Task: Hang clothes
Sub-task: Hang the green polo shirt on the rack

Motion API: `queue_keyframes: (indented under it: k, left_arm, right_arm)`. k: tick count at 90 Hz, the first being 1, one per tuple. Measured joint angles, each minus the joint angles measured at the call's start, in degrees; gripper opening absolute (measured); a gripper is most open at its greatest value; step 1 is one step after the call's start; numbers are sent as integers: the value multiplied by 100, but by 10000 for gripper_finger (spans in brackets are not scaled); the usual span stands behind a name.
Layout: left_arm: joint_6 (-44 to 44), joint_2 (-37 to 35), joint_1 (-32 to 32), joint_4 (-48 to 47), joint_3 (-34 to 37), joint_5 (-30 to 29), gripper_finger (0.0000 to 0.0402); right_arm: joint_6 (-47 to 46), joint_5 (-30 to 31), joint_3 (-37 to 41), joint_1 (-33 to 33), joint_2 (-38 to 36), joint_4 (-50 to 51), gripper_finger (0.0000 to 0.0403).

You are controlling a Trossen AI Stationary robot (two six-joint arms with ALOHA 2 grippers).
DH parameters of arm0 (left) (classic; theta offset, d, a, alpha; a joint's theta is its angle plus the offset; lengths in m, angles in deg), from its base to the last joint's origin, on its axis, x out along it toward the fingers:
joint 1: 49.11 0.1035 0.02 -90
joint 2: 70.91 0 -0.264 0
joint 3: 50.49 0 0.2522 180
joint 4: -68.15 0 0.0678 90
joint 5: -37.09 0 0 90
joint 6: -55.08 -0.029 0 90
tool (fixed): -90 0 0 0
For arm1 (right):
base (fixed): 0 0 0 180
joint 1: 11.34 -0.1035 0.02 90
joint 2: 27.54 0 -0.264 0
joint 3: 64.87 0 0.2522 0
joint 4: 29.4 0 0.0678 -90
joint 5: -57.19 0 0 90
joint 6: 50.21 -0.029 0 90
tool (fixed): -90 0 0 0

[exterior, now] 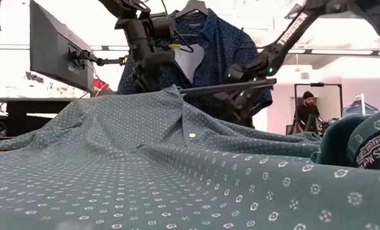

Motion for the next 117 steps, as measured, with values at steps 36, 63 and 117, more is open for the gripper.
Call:
queue_keyframes:
  k: [36, 63, 117]
  left_arm:
    - [-120, 0, -26, 44, -2, 5, 62]
    - [-208, 0, -26, 125, -4, 3, 62]
    - [-1146, -4, -239, -171, -7, 31, 61]
  right_arm:
    - [-185, -163, -235, -171, 81, -225, 290]
    - [5, -161, -235, -464, 81, -280, 254]
    - [-1604, 252, -233, -1145, 81, -478, 154]
